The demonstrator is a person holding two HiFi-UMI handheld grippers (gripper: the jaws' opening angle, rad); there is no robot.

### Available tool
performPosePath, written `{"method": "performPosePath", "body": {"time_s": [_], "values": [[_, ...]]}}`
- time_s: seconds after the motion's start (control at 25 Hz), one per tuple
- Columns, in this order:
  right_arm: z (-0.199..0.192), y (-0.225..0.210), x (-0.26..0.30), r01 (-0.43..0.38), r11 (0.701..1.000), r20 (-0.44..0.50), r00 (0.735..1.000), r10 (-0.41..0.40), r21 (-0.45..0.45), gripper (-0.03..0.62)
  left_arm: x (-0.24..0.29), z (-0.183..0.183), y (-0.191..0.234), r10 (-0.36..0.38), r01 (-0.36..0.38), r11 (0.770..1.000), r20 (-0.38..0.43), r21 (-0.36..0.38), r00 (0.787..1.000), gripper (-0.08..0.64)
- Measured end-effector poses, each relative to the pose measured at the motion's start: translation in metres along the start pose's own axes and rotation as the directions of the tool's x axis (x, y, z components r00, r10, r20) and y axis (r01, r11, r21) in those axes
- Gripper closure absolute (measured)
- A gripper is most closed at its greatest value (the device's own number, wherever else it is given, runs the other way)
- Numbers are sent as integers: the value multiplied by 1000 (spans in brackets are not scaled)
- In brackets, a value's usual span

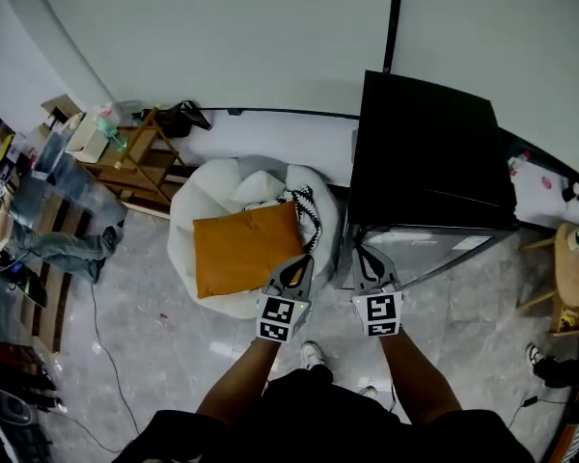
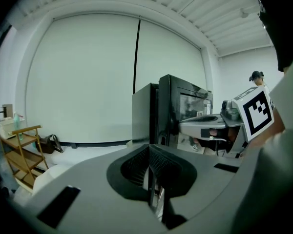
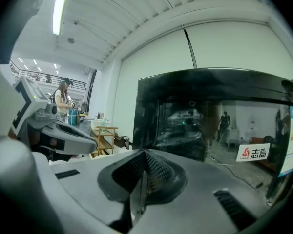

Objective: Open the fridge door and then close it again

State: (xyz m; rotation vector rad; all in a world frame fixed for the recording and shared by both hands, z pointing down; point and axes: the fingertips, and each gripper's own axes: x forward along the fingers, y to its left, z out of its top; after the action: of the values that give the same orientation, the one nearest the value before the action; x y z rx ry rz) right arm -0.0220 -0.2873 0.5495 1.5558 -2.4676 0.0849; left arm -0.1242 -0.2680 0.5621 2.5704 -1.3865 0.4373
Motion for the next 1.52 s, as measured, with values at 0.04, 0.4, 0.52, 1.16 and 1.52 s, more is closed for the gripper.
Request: {"method": "performPosePath", "body": {"time_s": [0.04,0.4,0.52,1.16,1.52], "values": [[0,-1,1,4,1000,0,1000,-4,2,578,1,0,0,-5,5,1000,0,-1,1000,538],[4,-13,18,28,1000,9,1000,-28,-3,578,18,-1,8,-29,29,999,-12,19,1000,538],[5,-15,21,36,999,14,999,-36,17,578,19,-1,11,-31,32,999,-17,23,999,538],[-5,-23,38,101,993,-18,995,-100,63,578,14,-8,16,-38,38,999,-13,19,999,538],[6,-17,3,69,995,12,997,-70,67,578,6,3,-2,-37,37,999,25,7,999,538]]}}
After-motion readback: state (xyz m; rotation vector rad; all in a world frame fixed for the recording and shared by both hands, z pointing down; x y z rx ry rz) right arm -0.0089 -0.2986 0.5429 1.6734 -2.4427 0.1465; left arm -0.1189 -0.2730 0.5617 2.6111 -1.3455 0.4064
